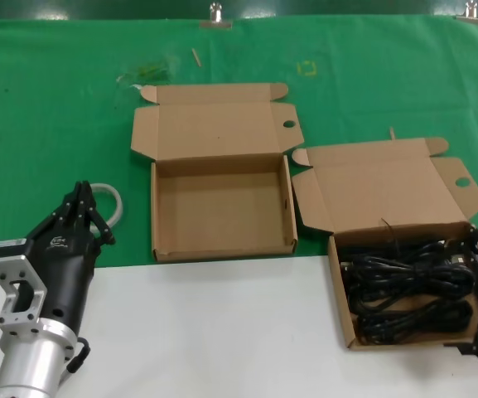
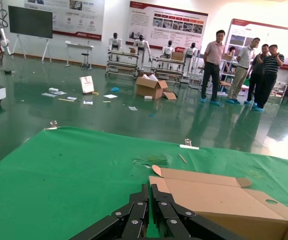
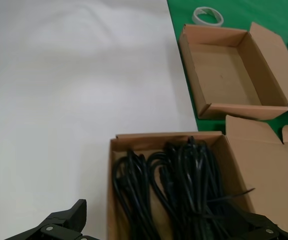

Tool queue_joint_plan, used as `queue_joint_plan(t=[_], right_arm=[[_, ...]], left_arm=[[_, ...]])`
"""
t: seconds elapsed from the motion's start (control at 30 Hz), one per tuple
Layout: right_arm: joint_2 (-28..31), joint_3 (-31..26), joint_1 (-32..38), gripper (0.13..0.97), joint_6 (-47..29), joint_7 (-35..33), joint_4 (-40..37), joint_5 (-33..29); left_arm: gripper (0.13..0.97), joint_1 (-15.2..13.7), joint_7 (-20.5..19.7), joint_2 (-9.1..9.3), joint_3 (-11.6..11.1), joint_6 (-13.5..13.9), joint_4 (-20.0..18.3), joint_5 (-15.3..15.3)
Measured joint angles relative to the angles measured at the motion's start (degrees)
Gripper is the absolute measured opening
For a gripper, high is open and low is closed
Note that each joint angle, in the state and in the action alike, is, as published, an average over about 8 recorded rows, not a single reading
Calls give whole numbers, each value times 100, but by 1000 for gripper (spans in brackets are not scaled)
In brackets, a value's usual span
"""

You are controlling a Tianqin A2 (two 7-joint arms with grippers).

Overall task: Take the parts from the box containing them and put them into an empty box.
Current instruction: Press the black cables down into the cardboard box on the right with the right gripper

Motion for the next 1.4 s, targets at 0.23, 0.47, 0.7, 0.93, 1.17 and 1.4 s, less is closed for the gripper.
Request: queue_joint_plan(t=[0.23,0.47,0.7,0.93,1.17,1.4], right_arm=[[-253,-39,370,966,-293,-360,-486,-260],[-430,-94,665,966,-503,-829,-1079,-501],[-643,-163,1049,966,-605,-1186,-1753,-769],[-936,-197,1428,966,-524,-1443,-2369,-980],[-1217,-205,1713,963,-375,-1713,-2888,-1099],[-1367,-185,1767,962,-317,-1818,-3052,-1104]], left_arm=[[156,0,0,0,0,0,0,1],[156,0,0,0,0,0,0,1],[156,0,0,0,0,0,0,1],[156,0,0,0,0,0,0,1],[156,0,0,0,0,0,0,1],[156,0,0,0,0,0,0,1]])
